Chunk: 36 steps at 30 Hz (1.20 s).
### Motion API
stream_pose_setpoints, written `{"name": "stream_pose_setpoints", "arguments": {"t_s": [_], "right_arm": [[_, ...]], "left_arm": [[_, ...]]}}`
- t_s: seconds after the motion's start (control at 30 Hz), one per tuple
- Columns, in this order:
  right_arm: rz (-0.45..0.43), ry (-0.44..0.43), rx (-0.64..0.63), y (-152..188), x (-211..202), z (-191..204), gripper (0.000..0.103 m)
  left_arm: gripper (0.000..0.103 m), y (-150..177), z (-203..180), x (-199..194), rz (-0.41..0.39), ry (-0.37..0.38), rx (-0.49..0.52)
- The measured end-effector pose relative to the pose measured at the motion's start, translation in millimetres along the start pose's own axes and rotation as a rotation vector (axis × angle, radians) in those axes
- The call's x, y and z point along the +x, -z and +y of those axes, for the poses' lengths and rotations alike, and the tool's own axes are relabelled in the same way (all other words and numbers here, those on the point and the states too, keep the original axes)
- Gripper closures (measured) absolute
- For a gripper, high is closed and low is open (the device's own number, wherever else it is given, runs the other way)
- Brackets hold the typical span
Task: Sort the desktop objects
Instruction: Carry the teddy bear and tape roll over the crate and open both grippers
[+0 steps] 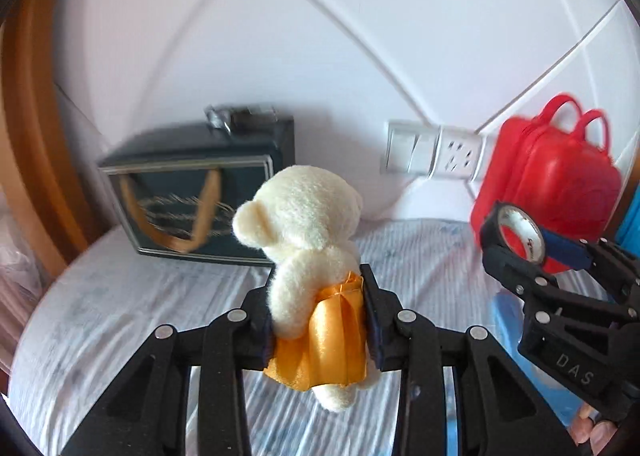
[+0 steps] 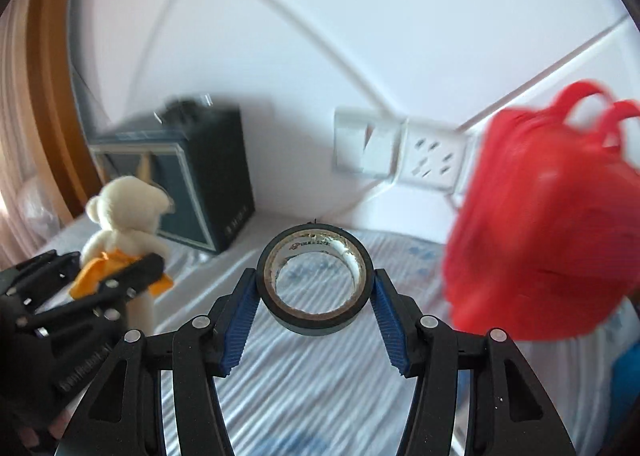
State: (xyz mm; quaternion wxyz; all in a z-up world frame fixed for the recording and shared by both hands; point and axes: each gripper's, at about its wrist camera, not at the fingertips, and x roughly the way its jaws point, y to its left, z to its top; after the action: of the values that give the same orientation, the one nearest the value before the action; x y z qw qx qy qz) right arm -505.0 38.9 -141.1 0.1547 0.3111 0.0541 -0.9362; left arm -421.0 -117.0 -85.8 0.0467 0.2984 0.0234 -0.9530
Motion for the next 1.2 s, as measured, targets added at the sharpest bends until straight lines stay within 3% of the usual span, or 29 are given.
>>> {"name": "stream_pose_setpoints", "arguments": {"t_s": [0.1, 0.27, 0.53, 0.73, 0.9, 1.07, 1.2], "right_arm": [[-0.065, 0.015, 0.003, -5.9, -58.0, 14.4, 0.047], [-0.150, 0.065, 0.002, -4.5, -166.8, 24.8, 0.047], [-0.246, 0.202, 0.058, 32.8, -314.9, 8.2, 0.047], [-0.295, 0.344, 0.122, 67.0, -414.9, -29.2, 0.047], [-0.344, 0.490, 0.189, 100.2, -494.8, -86.9, 0.047], [-0.362, 0.590, 0.205, 132.1, -559.2, -146.5, 0.047], [-0.351, 0.618, 0.225, 160.5, -590.5, -207.4, 0.047]], "left_arm": [[0.069, -2.0, 1.7, -64.8, -0.052, 0.000, 0.000], [0.069, 0.8, -7.9, -137.3, -0.096, 0.043, -0.004], [0.069, 17.5, -60.9, -250.1, -0.151, 0.192, 0.068], [0.069, 30.2, -135.5, -319.9, -0.194, 0.333, 0.129], [0.069, 41.6, -214.3, -362.4, -0.233, 0.426, 0.193], [0.069, 56.7, -312.0, -393.6, -0.251, 0.507, 0.251], [0.069, 71.6, -400.3, -406.5, -0.232, 0.559, 0.299]]}}
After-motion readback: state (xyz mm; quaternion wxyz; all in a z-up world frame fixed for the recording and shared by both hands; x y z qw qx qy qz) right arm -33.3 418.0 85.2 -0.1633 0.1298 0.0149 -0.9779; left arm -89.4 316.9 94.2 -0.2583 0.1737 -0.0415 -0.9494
